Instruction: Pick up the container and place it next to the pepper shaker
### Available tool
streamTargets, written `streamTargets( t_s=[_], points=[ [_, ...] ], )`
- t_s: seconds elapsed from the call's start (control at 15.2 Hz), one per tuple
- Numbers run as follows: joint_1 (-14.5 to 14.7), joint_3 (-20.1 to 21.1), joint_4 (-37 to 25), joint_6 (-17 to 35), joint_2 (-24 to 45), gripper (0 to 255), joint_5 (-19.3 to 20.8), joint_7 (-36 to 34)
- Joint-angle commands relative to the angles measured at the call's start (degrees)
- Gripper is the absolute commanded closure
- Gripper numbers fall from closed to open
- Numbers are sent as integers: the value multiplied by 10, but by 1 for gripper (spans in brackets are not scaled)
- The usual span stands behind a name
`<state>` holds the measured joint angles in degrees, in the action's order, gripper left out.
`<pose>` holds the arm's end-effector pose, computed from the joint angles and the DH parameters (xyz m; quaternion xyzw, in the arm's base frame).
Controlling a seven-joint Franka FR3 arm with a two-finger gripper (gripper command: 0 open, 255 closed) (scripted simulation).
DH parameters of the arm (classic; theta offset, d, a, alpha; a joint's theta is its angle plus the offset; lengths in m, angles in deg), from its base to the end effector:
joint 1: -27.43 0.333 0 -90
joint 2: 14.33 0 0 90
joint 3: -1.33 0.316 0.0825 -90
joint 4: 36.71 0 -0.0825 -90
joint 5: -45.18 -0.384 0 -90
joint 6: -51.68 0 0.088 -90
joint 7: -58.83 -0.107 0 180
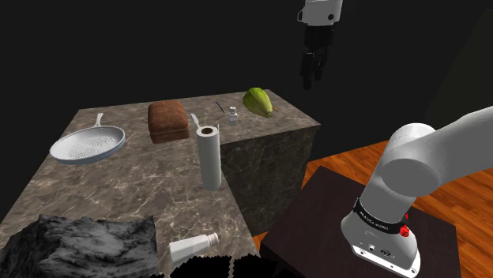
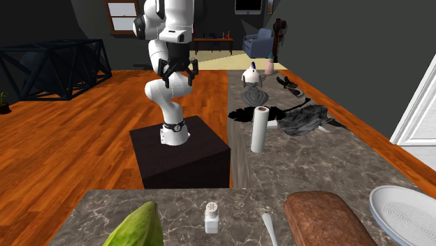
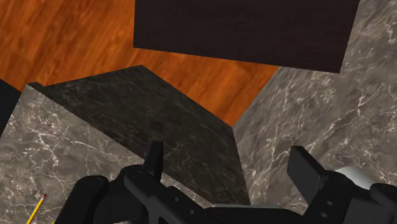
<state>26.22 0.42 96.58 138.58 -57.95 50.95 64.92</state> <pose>0.3074 -0.0241 0.5927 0.9981 0.0354 -0.0272 0.0431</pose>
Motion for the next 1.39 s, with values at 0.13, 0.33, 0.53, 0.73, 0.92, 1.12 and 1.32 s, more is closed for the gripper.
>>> streamTargets(
  t_s=[0.13,0.33,0.53,0.73,0.92,1.12,1.32],
  points=[
    [-1,-4,0,37,33,0,2,0],
    [-1,-9,-6,91,86,0,5,1],
    [-2,-14,-20,141,142,0,7,3],
    [-3,-19,-41,186,201,0,8,4],
    [-3,-24,-69,225,261,0,8,6],
    [-4,-27,-103,259,323,0,7,9],
    [-5,-30,-145,288,385,0,4,13]
  ],
)
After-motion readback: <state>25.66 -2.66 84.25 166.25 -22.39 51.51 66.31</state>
